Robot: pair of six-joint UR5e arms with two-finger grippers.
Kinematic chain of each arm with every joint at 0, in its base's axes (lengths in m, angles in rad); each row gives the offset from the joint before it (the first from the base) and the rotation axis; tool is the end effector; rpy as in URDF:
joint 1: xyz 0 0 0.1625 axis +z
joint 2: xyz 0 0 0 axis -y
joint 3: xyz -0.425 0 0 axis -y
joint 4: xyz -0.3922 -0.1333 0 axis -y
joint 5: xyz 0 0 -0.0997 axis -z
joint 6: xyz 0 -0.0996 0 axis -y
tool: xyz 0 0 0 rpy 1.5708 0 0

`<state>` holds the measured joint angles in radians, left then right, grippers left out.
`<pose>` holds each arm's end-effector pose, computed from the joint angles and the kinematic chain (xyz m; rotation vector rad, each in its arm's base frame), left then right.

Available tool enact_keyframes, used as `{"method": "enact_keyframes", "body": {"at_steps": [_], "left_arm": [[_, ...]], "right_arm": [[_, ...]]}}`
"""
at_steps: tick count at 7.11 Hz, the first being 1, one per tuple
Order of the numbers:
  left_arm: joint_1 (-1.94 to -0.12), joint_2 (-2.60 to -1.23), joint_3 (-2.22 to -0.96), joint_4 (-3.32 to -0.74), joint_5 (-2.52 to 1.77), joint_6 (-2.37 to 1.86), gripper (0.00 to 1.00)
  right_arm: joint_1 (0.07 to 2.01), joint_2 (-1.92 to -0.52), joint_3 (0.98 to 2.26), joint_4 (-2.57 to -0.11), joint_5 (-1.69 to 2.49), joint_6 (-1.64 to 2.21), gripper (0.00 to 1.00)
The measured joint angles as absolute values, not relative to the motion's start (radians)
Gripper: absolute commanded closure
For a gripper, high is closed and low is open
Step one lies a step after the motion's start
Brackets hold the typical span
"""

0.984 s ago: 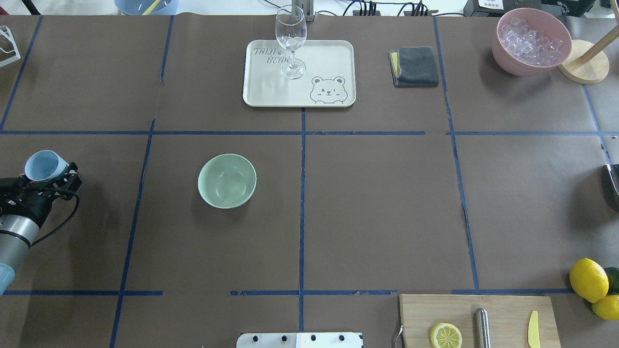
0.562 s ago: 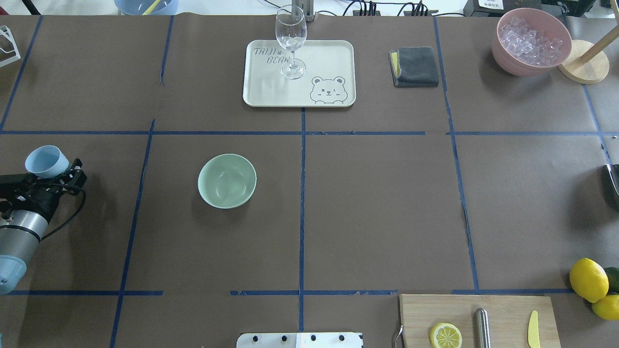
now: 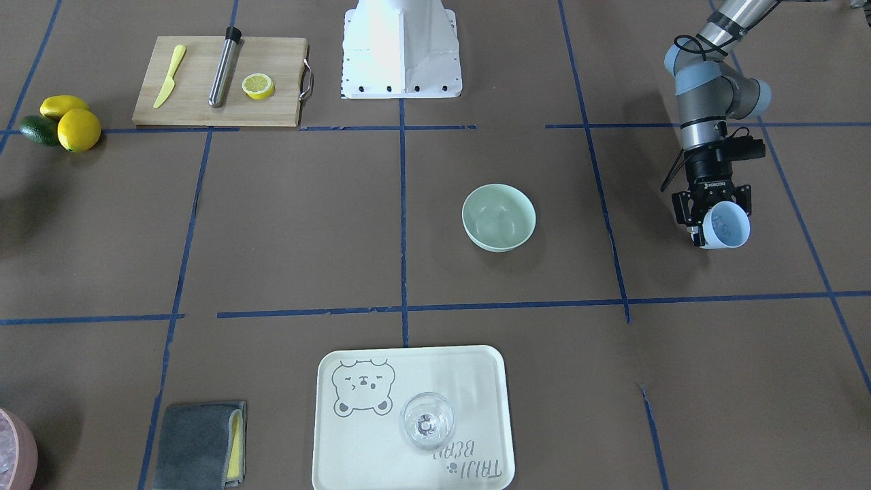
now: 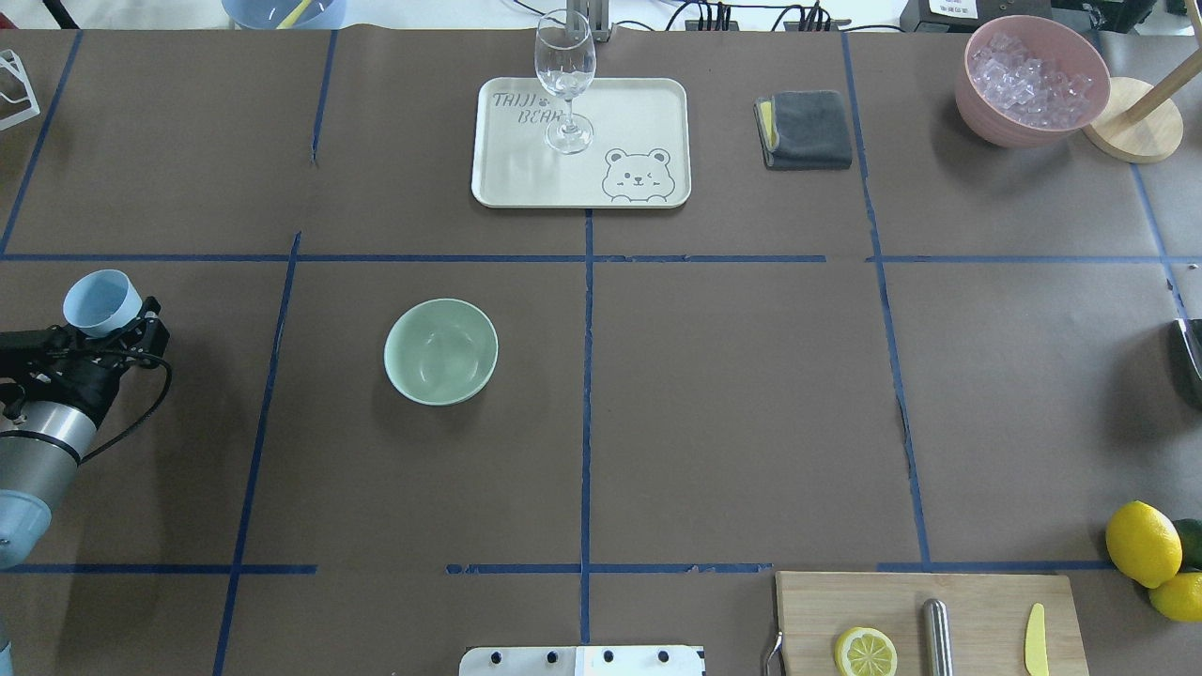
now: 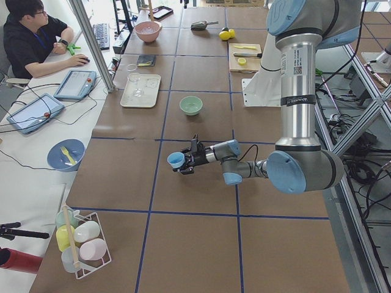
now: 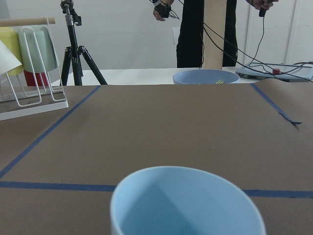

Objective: Pour ice into bowl

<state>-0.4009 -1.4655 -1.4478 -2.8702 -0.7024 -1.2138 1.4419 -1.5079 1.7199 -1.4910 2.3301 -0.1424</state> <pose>0.3249 -0.3651 0.6172 1.0983 0.6414 -0.5017 -0.0035 -0.5304 0.5446 0.2842 -0.7560 -0.3672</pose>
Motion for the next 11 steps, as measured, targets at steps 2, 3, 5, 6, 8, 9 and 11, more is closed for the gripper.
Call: {"method": "enact_keyframes", "body": {"at_steps": [2,3,5,6,8,9,11], "left_arm": [[-0.405,-1.467,-1.573,-2.874,-0.713,-0.985,1.00],[-0.405,-1.481,-1.640,-2.874,-0.713,-0.837,1.00],[-0.401,-1.567,-1.678,-2.864,-0.710,-0.612,1.00],[-0.398,-1.603,-1.665,-2.860,-0.707,-0.520,1.00],[-0.394,-1.640,-1.633,-2.841,-0.705,-0.375,1.00],[-0.393,-1.666,-1.629,-2.794,-0.704,-0.246,1.00],[-0.392,-1.715,-1.627,-2.704,-0.702,0.068,1.00]], "right_arm": [[1.444,-1.510,1.719,-1.493,2.326,-0.122,0.00],[1.448,-1.514,1.718,-1.496,2.313,-0.096,0.00],[1.458,-1.541,1.717,-1.496,2.299,-0.069,0.00],[1.463,-1.553,1.717,-1.495,2.297,-0.067,0.00],[1.471,-1.562,1.717,-1.494,2.296,-0.065,0.00],[1.474,-1.564,1.717,-1.494,2.295,-0.065,0.00],[1.479,-1.565,1.716,-1.494,2.295,-0.064,0.00]]}}
